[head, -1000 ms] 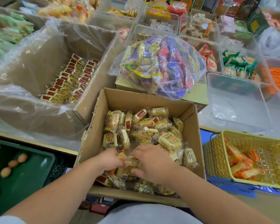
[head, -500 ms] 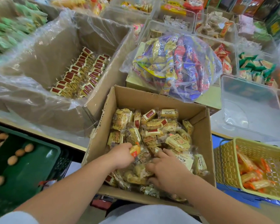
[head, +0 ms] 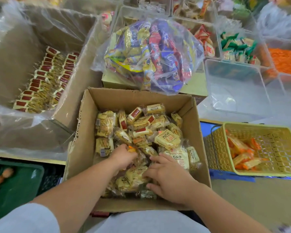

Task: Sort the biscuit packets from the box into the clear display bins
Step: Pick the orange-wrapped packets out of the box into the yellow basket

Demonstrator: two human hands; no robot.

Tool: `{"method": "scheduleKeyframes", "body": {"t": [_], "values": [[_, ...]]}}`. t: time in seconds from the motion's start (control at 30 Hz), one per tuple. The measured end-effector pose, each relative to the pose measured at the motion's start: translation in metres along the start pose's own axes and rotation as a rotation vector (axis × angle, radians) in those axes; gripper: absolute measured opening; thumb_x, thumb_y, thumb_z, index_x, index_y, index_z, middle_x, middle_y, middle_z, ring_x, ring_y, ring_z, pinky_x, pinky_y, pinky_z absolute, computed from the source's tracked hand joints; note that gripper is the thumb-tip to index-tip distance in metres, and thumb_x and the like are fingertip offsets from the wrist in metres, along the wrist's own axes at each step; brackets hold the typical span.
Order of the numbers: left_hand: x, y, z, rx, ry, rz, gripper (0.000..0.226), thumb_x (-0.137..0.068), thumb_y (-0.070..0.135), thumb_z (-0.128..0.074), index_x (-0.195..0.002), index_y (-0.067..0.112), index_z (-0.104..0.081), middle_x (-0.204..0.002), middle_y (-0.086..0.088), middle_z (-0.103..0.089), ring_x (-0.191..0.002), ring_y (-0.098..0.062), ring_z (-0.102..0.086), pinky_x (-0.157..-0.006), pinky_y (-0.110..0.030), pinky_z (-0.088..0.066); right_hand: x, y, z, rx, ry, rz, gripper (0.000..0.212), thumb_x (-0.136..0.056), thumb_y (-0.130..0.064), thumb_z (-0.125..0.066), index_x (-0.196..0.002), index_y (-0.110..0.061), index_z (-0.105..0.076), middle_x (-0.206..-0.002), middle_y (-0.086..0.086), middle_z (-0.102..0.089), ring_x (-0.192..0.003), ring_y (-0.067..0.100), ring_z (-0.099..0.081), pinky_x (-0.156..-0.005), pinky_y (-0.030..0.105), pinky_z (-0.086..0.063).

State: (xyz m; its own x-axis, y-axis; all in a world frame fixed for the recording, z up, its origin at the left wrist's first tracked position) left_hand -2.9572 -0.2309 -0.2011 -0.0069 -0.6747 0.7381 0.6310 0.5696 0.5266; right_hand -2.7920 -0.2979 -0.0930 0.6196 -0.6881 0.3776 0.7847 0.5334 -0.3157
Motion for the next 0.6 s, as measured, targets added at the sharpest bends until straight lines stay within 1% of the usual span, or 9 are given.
{"method": "scheduleKeyframes", "body": {"t": [0.13, 0.2, 0.27, 0.33, 0.4, 0.43, 0.5, 0.53, 0.6], "values": [[-0.002, -0.006, -0.004, 0.040, -0.052, -0.003, 0.014, -0.088, 0.027, -0.064, -0.099, 0.024, -0.057, -0.091, -0.003, -0.067, -0.077, -0.019, -0.062, -0.058, -0.029, -0.042, 0.004, 0.004, 0.002, -0.019, 0.034, -0.024, 0.042, -0.099, -0.051, -0.047, -0.133, -0.030, -0.061, -0.135, -0.008, -0.063, -0.145, 0.018, -0.034, -0.124, 0.035, -0.009], [-0.002, -0.008, -0.005, 0.072, -0.068, 0.007, 0.005, -0.089, 0.022, -0.061, -0.092, 0.019, -0.058, -0.083, -0.005, -0.065, -0.071, -0.021, -0.059, -0.059, -0.029, -0.041, 0.008, 0.005, 0.000, -0.022, 0.033, -0.032, 0.042, -0.099, -0.051, -0.046, -0.132, -0.030, -0.062, -0.136, -0.009, -0.062, -0.146, 0.018, -0.033, -0.124, 0.036, -0.007], [-0.002, -0.008, -0.004, 0.086, -0.079, 0.038, 0.007, -0.087, 0.020, -0.060, -0.084, 0.013, -0.059, -0.075, -0.006, -0.059, -0.067, -0.023, -0.053, -0.061, -0.031, -0.039, 0.013, 0.005, -0.002, -0.016, 0.025, -0.033, 0.044, -0.098, -0.053, -0.044, -0.132, -0.031, -0.062, -0.138, -0.011, -0.060, -0.147, 0.017, -0.032, -0.124, 0.036, -0.005], [-0.002, -0.009, -0.005, 0.086, -0.091, 0.073, 0.008, -0.084, 0.020, -0.062, -0.080, 0.013, -0.058, -0.073, -0.008, -0.055, -0.067, -0.023, -0.052, -0.062, -0.033, -0.038, 0.017, 0.005, -0.003, -0.021, 0.028, -0.050, 0.045, -0.097, -0.055, -0.042, -0.132, -0.033, -0.062, -0.138, -0.013, -0.059, -0.146, 0.017, -0.034, -0.123, 0.036, -0.003], [-0.005, -0.010, -0.009, 0.098, -0.108, 0.086, 0.011, -0.084, 0.021, -0.064, -0.083, 0.010, -0.060, -0.079, -0.008, -0.058, -0.073, -0.024, -0.055, -0.065, -0.034, -0.040, 0.021, 0.006, -0.001, -0.029, 0.039, -0.078, 0.045, -0.096, -0.057, -0.042, -0.131, -0.036, -0.062, -0.139, -0.015, -0.058, -0.144, 0.015, -0.037, -0.122, 0.036, -0.004], [-0.007, -0.009, -0.012, 0.119, -0.119, 0.087, 0.014, -0.086, 0.021, -0.065, -0.089, 0.008, -0.063, -0.085, -0.008, -0.062, -0.078, -0.024, -0.057, -0.066, -0.033, -0.042, 0.024, 0.007, 0.001, -0.030, 0.051, -0.095, 0.044, -0.095, -0.057, -0.044, -0.130, -0.037, -0.063, -0.139, -0.016, -0.058, -0.142, 0.015, -0.039, -0.121, 0.036, -0.008], [-0.011, -0.007, -0.021, 0.177, -0.135, 0.073, 0.010, -0.093, 0.025, -0.066, -0.098, 0.017, -0.066, -0.095, -0.003, -0.067, -0.086, -0.019, -0.060, -0.067, -0.032, -0.044, 0.030, 0.010, 0.004, -0.035, 0.091, -0.134, 0.041, -0.093, -0.055, -0.049, -0.126, -0.038, -0.065, -0.137, -0.017, -0.060, -0.137, 0.015, -0.044, -0.121, 0.040, -0.020], [-0.013, -0.005, -0.025, 0.206, -0.140, 0.066, 0.005, -0.095, 0.027, -0.066, -0.097, 0.024, -0.064, -0.096, 0.002, -0.066, -0.087, -0.016, -0.059, -0.066, -0.030, -0.043, 0.033, 0.012, 0.006, -0.038, 0.110, -0.160, 0.040, -0.092, -0.054, -0.050, -0.124, -0.038, -0.067, -0.137, -0.015, -0.060, -0.136, 0.017, -0.046, -0.120, 0.044, -0.027], [-0.016, -0.003, -0.032, 0.247, -0.134, 0.090, 0.011, -0.100, 0.031, -0.063, -0.103, 0.025, -0.055, -0.098, 0.006, -0.061, -0.088, -0.015, -0.056, -0.069, -0.030, -0.041, 0.040, 0.017, 0.008, -0.032, 0.130, -0.235, 0.041, -0.090, -0.056, -0.049, -0.122, -0.037, -0.067, -0.139, -0.010, -0.059, -0.137, 0.021, -0.047, -0.117, 0.050, -0.034]]}}
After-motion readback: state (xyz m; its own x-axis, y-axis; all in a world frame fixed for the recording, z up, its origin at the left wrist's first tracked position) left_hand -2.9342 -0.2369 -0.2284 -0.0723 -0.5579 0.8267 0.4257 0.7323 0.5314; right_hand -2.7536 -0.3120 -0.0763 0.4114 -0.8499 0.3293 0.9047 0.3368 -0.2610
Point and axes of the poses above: each hand's wrist, its own x-axis away from the middle knuckle, its own z-axis out of the back of the hand, y = z × x, the point moved 5 cm from there along -x, towards the middle knuckle
